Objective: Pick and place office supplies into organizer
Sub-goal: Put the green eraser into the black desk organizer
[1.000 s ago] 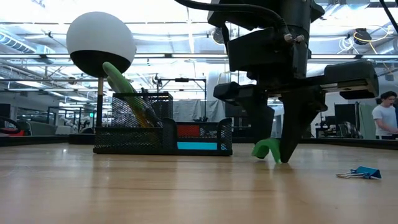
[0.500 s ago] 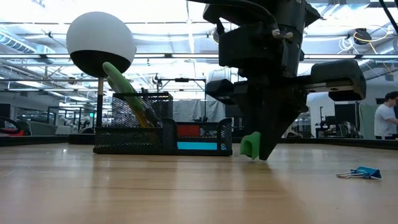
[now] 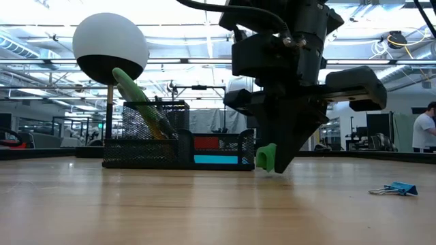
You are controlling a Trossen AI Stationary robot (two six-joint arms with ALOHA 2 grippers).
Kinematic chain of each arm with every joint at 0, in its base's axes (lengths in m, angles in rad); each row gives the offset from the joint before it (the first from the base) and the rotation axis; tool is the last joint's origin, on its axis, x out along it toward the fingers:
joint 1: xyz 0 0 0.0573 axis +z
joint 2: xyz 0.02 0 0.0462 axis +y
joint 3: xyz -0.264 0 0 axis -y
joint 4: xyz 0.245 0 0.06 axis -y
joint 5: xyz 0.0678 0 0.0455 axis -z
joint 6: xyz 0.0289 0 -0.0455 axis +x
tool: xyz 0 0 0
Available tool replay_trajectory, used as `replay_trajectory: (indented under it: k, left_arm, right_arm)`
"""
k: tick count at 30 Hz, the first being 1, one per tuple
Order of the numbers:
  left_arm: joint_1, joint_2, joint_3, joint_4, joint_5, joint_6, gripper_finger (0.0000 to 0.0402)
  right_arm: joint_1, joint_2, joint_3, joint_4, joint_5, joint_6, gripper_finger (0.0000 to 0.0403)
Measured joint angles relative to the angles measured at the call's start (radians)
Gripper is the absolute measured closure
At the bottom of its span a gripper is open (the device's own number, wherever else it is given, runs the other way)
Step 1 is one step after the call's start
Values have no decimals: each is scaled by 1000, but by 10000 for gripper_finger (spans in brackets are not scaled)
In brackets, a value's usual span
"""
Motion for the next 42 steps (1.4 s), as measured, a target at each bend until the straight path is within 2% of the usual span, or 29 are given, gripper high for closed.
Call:
replay_trajectory:
  k: [15, 24, 35, 39, 42]
  left_arm:
    - [0, 0, 0, 0, 0, 1, 270]
    - [0, 0, 0, 0, 0, 0, 270]
    - [0, 0, 0, 0, 0, 1, 270]
    - [0, 0, 0, 0, 0, 1, 270]
    - [0, 0, 0, 0, 0, 1, 270]
  right_arm:
    - [-2, 0, 1, 208, 0, 7, 367]
    - [-41, 0, 1, 357, 10, 56, 366]
    - [-85, -1, 1, 518, 12, 31, 367]
    - [-92, -1, 1, 558, 76, 1, 373]
    - [-108, 2, 1, 572, 85, -9, 372]
